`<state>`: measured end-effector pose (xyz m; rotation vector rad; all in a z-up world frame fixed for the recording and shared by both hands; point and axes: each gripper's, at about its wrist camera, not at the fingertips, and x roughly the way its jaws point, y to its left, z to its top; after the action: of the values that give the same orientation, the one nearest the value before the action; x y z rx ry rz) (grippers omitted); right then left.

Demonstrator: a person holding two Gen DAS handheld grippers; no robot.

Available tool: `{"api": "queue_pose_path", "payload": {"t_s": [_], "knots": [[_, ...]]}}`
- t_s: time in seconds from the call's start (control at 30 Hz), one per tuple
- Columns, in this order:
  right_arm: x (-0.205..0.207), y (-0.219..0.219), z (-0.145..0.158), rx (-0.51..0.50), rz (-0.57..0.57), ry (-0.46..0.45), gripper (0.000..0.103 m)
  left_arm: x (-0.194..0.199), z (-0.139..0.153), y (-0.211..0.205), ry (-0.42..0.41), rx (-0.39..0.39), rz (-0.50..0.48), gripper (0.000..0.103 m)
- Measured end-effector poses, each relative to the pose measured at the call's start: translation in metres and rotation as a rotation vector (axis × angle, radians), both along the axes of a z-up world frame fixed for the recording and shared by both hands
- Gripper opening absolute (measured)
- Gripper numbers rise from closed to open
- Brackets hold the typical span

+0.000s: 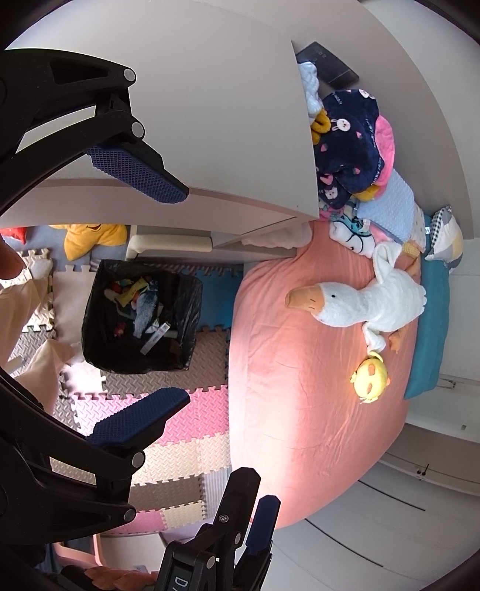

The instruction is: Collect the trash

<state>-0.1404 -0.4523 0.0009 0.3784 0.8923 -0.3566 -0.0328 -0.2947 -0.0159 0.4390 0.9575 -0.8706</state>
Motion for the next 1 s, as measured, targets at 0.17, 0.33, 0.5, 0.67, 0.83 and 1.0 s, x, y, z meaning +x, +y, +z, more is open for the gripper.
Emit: {"api": "queue_pose_path", "payload": {"t_s": [0.17, 0.33, 0.5, 0.67, 0.83, 1.0], "knots": [[0.0006, 0.0024, -0.0034, 0.008, -0.002, 0.001, 0.069, -0.0025, 0.0001, -0.0001, -0.006, 0.004, -0.007, 0.097], [0.0008, 0.0043, -0.0041, 0.007, -0.001, 0.004, 0.069, -0.0042, 0.0006, 0.0004, -0.004, -0.006, -0.016, 0.097], [0.0010, 0.0037, -0.0039, 0.008, -0.001, 0.002, 0.069, -0.0071, 0.0022, 0.0004, -0.017, -0.008, -0.019, 0.097], [0.0010, 0.0029, -0.0031, 0.010, -0.002, 0.002, 0.069, -0.0079, 0.0024, 0.0004, -0.027, -0.005, -0.020, 0.097], [0.0013, 0.0028, -0.0033, 0.010, -0.002, 0.002, 0.069, -0.0072, 0.0028, -0.0001, -0.033, -0.001, -0.023, 0.097], [0.0017, 0.0027, -0.0035, 0.009, -0.003, 0.002, 0.069, -0.0071, 0.0032, -0.0005, -0.034, 0.000, -0.024, 0.097]]}}
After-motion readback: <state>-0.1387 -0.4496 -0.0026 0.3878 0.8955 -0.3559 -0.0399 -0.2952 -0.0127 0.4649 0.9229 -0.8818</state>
